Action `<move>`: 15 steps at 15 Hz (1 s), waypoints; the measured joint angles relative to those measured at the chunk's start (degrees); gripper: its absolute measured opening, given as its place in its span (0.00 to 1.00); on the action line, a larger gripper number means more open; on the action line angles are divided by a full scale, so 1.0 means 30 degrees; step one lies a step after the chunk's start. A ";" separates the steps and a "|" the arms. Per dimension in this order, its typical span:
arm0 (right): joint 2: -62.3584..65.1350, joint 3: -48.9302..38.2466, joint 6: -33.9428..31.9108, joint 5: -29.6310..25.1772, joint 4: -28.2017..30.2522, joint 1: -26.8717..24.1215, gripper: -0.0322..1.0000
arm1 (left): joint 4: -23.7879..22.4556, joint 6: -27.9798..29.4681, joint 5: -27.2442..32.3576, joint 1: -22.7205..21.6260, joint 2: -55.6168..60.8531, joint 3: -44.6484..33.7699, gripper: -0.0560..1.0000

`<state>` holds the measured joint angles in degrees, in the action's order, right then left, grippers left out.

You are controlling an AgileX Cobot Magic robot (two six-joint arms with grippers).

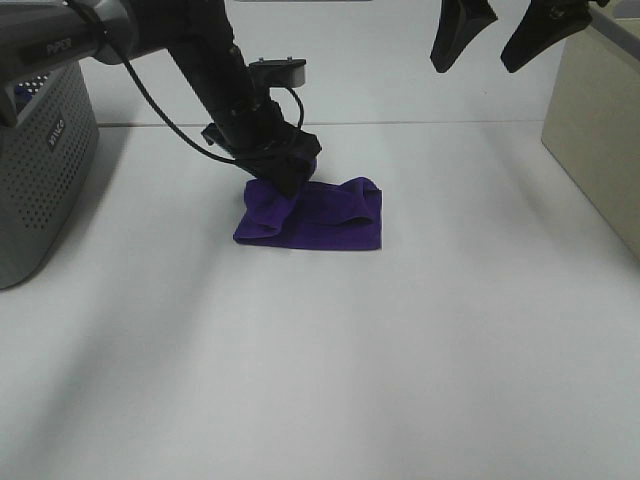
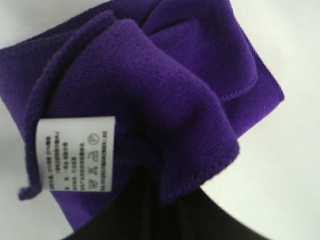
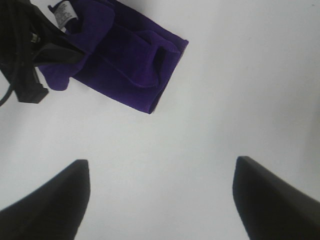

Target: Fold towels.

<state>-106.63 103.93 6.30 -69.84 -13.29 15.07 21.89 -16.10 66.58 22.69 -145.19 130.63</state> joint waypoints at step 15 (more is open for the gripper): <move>0.1719 0.0000 -0.0420 -0.0038 -0.0535 0.0000 0.78 | 0.2960 0.0477 -0.0248 0.0592 -0.0363 0.3209 0.73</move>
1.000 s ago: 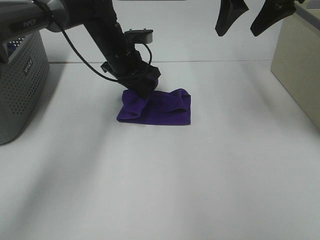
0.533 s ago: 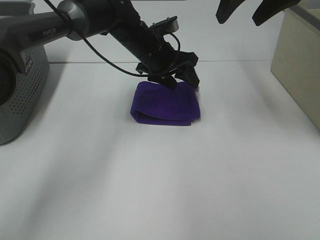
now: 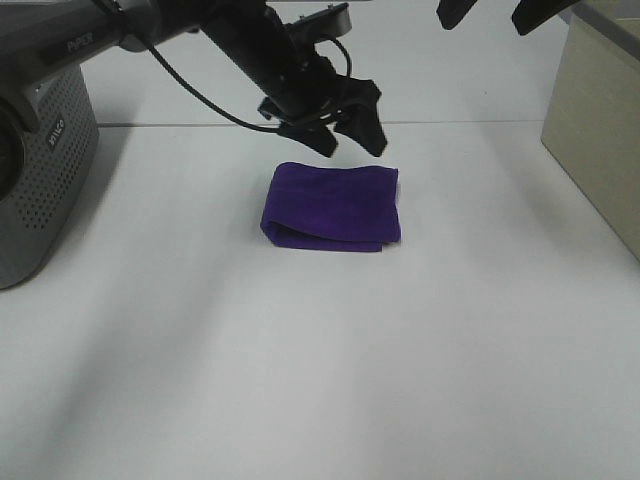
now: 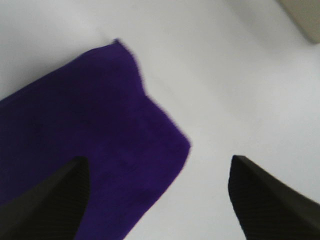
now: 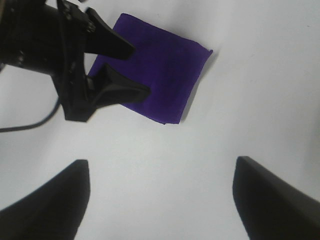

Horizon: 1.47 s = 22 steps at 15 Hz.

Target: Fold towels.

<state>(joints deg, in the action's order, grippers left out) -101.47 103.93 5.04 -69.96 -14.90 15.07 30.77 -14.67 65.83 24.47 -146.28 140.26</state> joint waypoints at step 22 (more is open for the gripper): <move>1.3961 -1.1803 -0.2998 0.0000 0.2941 -0.0955 0.78 | -0.9244 0.4030 0.1222 -0.7448 2.2708 -1.8869 0.76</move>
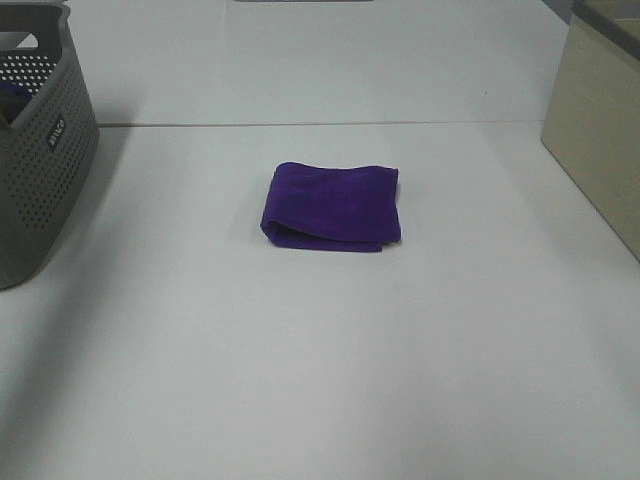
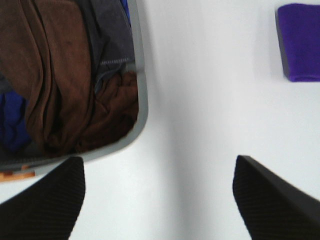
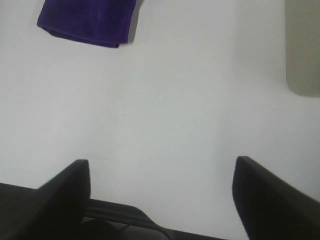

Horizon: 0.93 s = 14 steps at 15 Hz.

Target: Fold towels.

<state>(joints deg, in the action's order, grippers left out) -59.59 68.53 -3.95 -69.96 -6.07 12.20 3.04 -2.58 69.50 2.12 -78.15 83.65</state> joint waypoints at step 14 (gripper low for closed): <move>1.8659 -0.9186 0.1127 -0.0057 0.0267 0.0000 0.78 | -0.0439 0.0019 0.0153 0.0000 2.5821 -1.3866 0.76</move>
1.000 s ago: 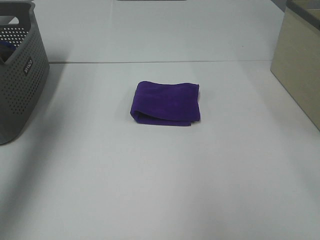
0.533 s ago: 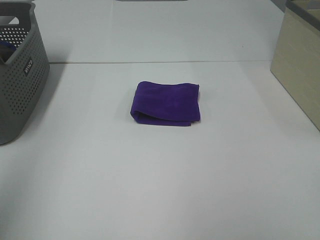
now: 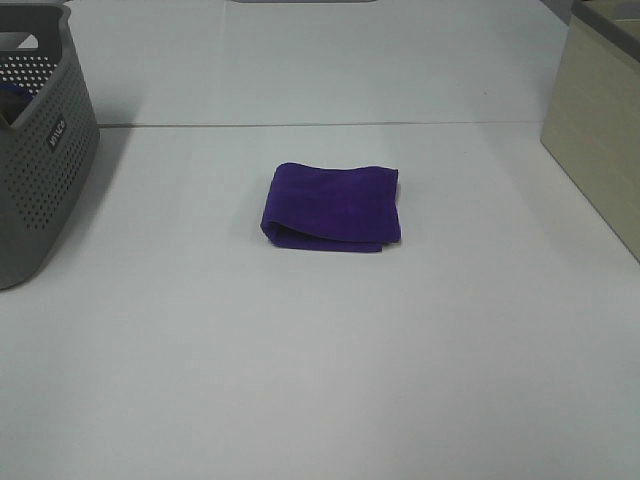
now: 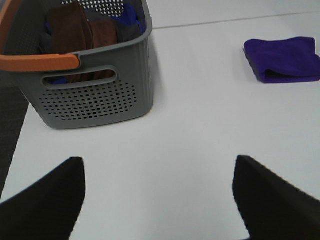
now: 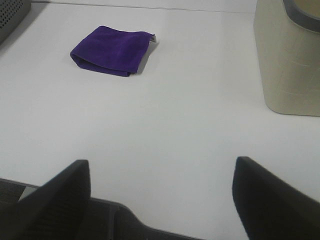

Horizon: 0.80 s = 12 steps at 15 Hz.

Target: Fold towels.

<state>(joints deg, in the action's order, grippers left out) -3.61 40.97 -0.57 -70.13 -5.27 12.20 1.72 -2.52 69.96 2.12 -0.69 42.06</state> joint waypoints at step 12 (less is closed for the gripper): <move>0.1280 -0.4947 0.1642 0.2177 0.0210 0.0000 0.78 | 0.1337 0.0019 -0.2311 0.0000 0.0344 -0.4106 0.76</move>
<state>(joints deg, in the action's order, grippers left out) 0.23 26.13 4.35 -63.60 -4.64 12.20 5.73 -2.46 63.03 2.12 0.34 29.74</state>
